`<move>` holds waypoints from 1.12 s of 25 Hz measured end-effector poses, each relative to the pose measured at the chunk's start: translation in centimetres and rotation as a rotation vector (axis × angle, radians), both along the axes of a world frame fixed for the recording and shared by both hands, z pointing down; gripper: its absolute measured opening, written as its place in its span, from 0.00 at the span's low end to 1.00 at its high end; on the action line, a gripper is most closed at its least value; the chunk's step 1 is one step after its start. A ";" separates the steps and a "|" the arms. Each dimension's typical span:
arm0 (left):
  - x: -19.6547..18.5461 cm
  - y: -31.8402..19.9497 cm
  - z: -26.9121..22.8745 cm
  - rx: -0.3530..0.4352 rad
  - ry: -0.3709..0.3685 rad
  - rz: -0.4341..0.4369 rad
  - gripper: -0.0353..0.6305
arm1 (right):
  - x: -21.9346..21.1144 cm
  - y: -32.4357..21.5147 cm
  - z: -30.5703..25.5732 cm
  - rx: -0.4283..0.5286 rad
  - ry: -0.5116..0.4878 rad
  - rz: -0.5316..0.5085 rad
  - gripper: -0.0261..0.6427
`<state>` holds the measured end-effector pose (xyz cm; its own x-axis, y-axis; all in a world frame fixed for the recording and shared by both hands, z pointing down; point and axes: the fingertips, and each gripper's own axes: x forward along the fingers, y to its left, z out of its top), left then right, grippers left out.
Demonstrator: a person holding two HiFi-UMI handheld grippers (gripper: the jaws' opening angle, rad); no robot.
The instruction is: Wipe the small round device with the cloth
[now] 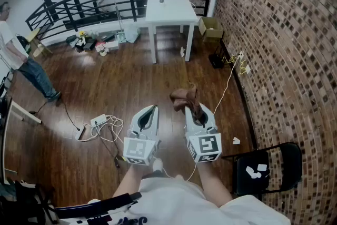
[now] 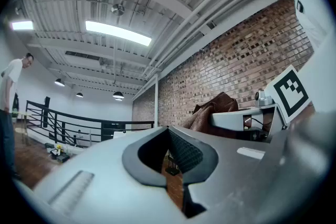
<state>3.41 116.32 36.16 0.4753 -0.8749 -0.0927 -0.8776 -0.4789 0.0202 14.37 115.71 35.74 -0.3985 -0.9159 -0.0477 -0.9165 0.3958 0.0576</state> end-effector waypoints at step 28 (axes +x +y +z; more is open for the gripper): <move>-6.5 -25.7 1.3 0.000 0.024 -0.029 0.08 | -5.4 -25.3 0.5 -0.019 0.044 0.015 0.08</move>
<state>-3.06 90.61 37.43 0.4473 -0.8883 -0.1040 -0.8904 -0.4532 0.0415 8.96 90.46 36.25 -0.3860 -0.9224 -0.0129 -0.9192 0.3834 0.0902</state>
